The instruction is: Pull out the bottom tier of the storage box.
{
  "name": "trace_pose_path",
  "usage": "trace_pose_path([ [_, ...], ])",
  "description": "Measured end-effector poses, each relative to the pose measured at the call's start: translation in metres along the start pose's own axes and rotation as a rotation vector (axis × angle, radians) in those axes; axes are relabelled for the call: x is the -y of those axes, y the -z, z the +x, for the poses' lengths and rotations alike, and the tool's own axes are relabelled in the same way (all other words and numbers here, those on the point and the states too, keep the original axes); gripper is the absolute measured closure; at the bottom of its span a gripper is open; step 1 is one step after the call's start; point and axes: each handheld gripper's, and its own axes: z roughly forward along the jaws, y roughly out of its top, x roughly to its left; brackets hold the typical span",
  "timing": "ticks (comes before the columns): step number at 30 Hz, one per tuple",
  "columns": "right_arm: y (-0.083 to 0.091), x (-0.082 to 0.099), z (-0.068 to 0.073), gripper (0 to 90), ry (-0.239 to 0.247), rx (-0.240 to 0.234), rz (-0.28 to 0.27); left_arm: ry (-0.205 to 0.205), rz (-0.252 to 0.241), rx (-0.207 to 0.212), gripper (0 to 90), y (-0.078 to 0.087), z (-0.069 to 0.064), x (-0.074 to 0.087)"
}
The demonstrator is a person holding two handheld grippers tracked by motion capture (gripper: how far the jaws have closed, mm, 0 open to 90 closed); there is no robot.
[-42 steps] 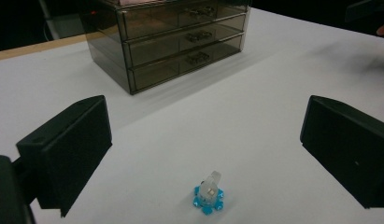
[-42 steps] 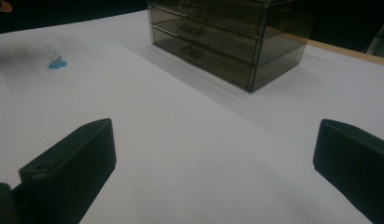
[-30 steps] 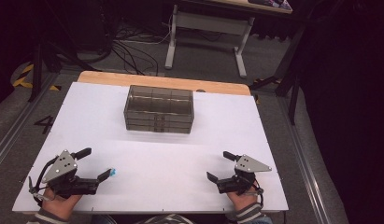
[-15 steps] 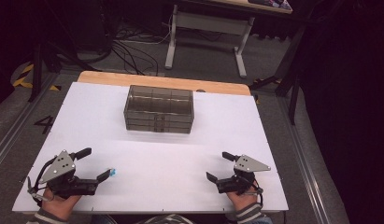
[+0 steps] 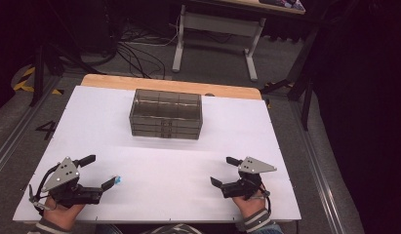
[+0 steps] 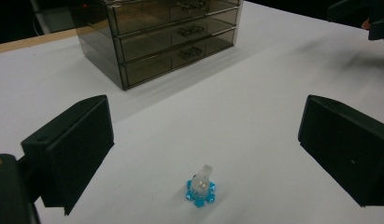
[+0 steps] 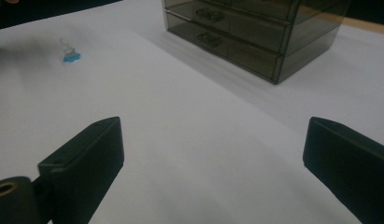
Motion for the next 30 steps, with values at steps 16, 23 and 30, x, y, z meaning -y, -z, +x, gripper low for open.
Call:
trace_pose_path([
  [16,-0.029,-0.040,0.013,6.3,0.044,-0.066,0.024,0.003,0.008,-0.004,4.0,0.000,0.001,0.000],
  [23,-0.044,-0.049,0.018,6.3,0.067,-0.092,0.025,0.009,0.007,-0.006,4.1,0.000,0.002,0.000],
  [30,-0.058,-0.057,0.026,7.2,0.101,-0.107,0.009,0.006,0.010,-0.007,4.1,-0.001,0.002,0.000],
])
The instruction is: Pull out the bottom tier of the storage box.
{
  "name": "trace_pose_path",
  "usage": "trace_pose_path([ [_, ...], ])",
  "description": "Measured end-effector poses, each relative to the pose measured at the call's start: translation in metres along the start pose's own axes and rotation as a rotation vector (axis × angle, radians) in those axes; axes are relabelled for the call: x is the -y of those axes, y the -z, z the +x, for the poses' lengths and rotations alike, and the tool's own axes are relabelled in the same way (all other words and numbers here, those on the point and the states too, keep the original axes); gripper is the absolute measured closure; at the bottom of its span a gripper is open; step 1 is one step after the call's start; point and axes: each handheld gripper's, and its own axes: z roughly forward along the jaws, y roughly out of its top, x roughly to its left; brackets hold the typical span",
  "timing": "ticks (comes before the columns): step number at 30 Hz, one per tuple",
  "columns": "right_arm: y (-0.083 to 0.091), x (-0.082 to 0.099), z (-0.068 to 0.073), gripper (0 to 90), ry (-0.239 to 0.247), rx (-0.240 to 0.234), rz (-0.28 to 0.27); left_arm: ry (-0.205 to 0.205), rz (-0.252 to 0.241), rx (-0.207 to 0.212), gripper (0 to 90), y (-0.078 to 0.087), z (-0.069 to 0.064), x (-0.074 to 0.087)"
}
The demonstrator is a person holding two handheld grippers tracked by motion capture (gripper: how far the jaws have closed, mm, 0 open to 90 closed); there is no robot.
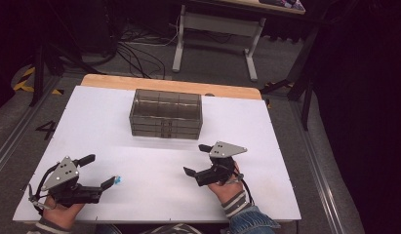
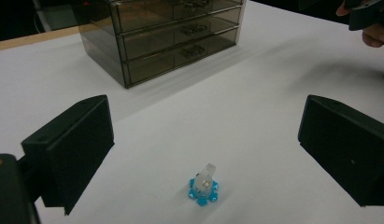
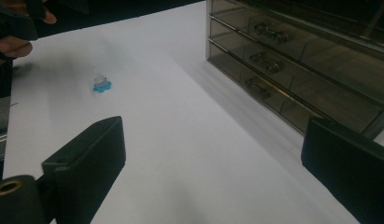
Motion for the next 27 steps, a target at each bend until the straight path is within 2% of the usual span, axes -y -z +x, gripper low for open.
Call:
trace_pose_path([
  [14,-0.023,-0.010,0.002,5.9,0.000,-0.036,0.007,-0.002,-0.005,0.004,4.6,0.000,-0.001,0.000],
  [27,-0.023,-0.012,0.005,12.3,0.049,-0.008,0.020,-0.003,-0.005,0.005,4.6,0.000,-0.001,0.000],
])
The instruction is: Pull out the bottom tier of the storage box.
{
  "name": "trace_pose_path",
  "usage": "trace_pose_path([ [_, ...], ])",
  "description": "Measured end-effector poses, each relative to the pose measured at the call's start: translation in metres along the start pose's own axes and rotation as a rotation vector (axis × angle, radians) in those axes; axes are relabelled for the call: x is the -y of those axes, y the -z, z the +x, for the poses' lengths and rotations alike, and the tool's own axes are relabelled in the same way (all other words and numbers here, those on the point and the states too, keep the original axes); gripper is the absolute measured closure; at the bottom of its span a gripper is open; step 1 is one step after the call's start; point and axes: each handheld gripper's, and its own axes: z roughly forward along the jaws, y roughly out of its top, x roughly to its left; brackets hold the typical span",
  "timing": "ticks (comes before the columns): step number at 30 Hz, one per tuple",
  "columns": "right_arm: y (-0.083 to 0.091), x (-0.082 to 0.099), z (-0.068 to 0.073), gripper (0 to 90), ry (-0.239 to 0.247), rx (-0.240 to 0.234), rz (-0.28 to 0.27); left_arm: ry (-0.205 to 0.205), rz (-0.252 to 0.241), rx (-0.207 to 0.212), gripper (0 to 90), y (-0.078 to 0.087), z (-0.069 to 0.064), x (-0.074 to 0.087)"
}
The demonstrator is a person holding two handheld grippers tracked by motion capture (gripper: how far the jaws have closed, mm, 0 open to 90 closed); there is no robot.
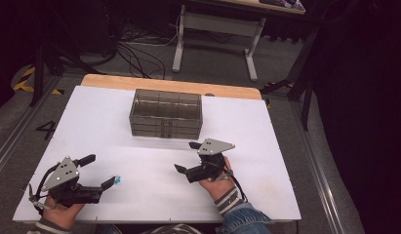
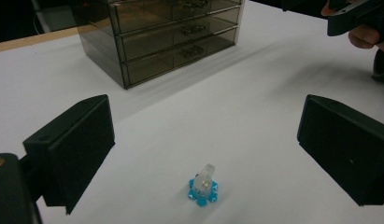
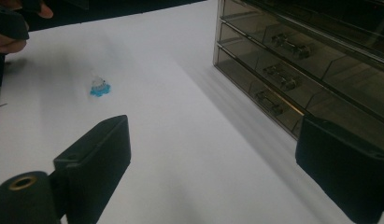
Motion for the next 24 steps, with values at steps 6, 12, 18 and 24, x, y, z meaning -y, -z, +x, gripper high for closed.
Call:
trace_pose_path([
  [6,-0.003,-0.002,0.003,16.8,0.043,0.017,0.033,-0.002,0.002,-0.001,4.6,0.001,0.000,0.000],
  [12,-0.009,-0.005,0.008,19.7,0.114,0.036,0.056,-0.007,-0.002,-0.007,4.6,0.004,-0.001,0.001],
  [18,-0.015,-0.013,0.013,21.2,0.194,0.059,0.076,0.003,-0.008,-0.015,4.6,0.007,-0.001,0.002],
  [24,-0.019,-0.020,0.014,21.8,0.249,0.077,0.093,0.004,-0.007,-0.017,4.6,0.007,0.000,0.002],
])
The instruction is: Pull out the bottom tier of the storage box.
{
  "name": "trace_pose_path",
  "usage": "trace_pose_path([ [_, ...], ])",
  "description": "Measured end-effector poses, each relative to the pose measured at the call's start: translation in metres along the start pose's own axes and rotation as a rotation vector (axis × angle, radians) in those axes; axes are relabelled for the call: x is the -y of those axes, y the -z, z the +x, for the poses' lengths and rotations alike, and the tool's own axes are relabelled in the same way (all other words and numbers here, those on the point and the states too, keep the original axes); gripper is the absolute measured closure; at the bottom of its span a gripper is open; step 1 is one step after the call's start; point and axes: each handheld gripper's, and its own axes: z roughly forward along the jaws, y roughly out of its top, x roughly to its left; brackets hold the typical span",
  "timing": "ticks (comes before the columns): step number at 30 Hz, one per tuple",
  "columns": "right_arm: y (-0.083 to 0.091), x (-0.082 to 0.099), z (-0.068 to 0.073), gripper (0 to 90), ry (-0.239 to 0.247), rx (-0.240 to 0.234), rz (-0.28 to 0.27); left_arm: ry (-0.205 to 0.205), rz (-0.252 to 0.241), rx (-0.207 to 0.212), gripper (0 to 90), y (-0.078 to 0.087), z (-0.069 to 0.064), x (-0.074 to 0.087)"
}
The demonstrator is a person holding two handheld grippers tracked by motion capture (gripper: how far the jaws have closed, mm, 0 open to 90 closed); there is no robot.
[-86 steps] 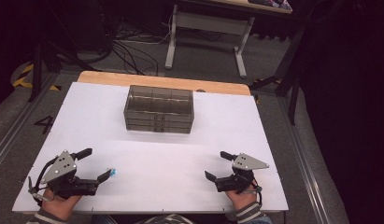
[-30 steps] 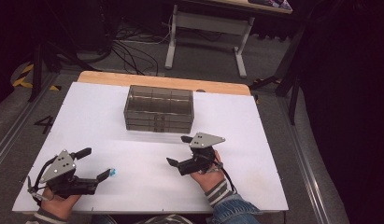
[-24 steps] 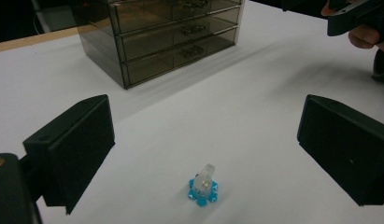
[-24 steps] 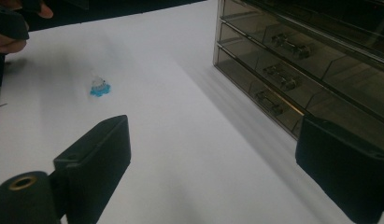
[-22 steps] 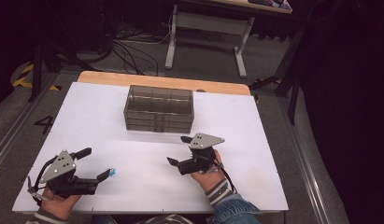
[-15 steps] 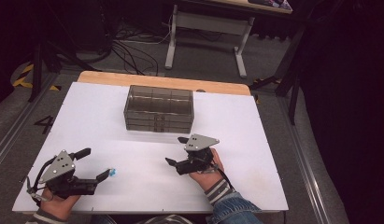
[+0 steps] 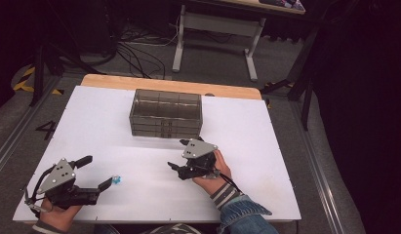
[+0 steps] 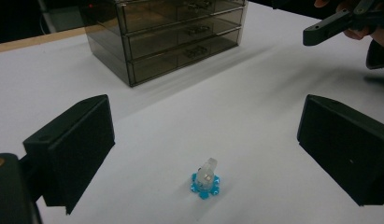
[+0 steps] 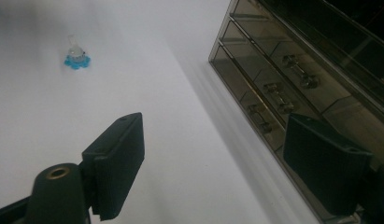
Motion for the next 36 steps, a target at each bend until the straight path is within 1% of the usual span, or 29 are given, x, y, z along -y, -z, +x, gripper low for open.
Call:
trace_pose_path([
  [3,-0.001,-0.005,-0.001,21.9,0.021,0.002,0.002,0.003,-0.001,0.004,4.6,-0.001,0.000,0.000],
  [7,-0.003,-0.008,-0.001,22.0,0.036,-0.002,-0.001,0.003,-0.001,0.006,4.6,-0.002,0.000,0.000],
  [9,-0.006,-0.010,-0.002,22.1,0.037,-0.028,-0.005,0.004,-0.001,0.007,4.6,-0.002,0.000,0.000],
  [15,-0.010,-0.018,-0.004,23.2,0.080,-0.051,-0.004,0.001,-0.002,0.007,4.6,-0.002,0.000,-0.001],
  [18,-0.011,-0.019,-0.005,23.7,0.080,-0.062,-0.004,0.002,-0.001,0.008,4.6,-0.002,0.000,-0.001],
  [19,-0.013,-0.020,-0.006,24.3,0.079,-0.085,0.003,0.002,-0.001,0.007,4.6,-0.002,0.000,-0.001],
  [23,-0.016,-0.022,-0.006,24.5,0.087,-0.098,0.005,0.001,0.000,0.008,4.6,-0.002,0.000,-0.001],
  [28,-0.019,-0.025,-0.005,26.6,0.094,-0.095,0.008,0.000,0.001,0.009,4.6,-0.003,0.000,-0.001],
  [31,-0.020,-0.026,-0.006,27.2,0.104,-0.078,0.011,0.000,0.001,0.008,4.6,-0.003,0.000,-0.001],
  [34,-0.022,-0.026,-0.006,29.0,0.123,-0.064,0.029,-0.001,0.012,0.004,4.7,-0.004,0.000,-0.001],
  [36,-0.024,-0.026,-0.005,30.2,0.128,-0.061,0.032,-0.005,0.008,0.007,4.7,-0.004,0.000,-0.001],
])
